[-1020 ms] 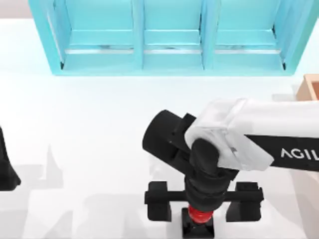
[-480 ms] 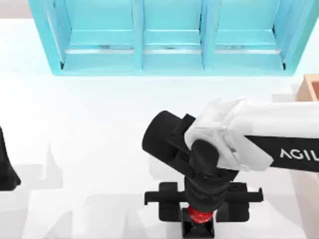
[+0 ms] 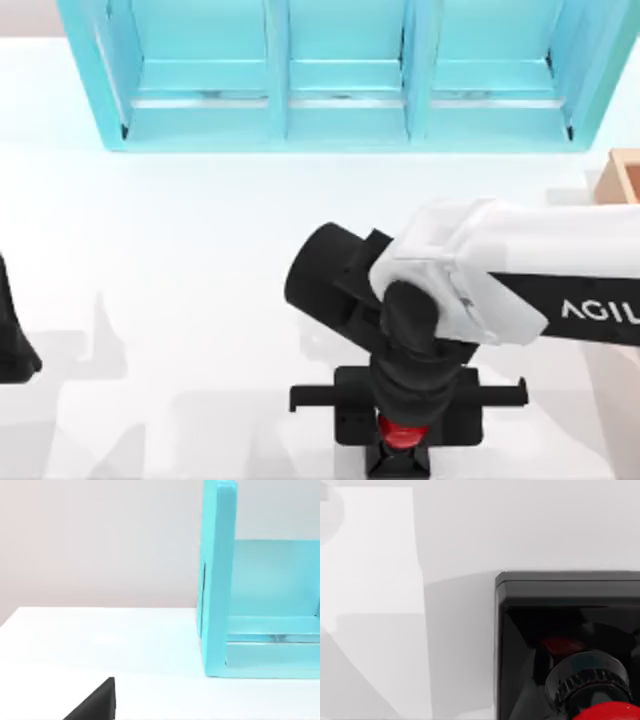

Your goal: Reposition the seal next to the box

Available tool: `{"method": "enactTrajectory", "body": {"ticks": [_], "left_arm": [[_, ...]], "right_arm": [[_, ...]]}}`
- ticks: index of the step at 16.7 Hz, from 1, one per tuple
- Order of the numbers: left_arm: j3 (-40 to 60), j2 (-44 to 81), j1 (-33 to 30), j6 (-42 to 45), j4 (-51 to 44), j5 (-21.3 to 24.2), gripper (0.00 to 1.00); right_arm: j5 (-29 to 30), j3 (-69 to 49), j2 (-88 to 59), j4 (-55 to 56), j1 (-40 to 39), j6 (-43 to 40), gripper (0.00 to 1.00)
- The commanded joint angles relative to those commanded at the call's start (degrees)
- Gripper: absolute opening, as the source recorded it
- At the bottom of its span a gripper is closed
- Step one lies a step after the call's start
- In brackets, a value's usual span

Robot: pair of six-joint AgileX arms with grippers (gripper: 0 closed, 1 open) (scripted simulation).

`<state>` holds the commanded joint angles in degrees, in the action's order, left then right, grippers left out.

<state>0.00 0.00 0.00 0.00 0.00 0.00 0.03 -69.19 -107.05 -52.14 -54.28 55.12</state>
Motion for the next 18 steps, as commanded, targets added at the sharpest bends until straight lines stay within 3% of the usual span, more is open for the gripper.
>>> {"method": "enactTrajectory", "body": {"ticks": [8,18], "left_arm": [[0.0,0.0,0.0,0.0,0.0,0.0,1.0],[0.0,0.0,0.0,0.0,0.0,0.0,1.0]], "right_arm": [[0.02,-0.18,0.19,-0.2,0.08,0.07,0.0],[0.0,-7.49,3.57,-10.95,0.2,-0.11,0.0]]}}
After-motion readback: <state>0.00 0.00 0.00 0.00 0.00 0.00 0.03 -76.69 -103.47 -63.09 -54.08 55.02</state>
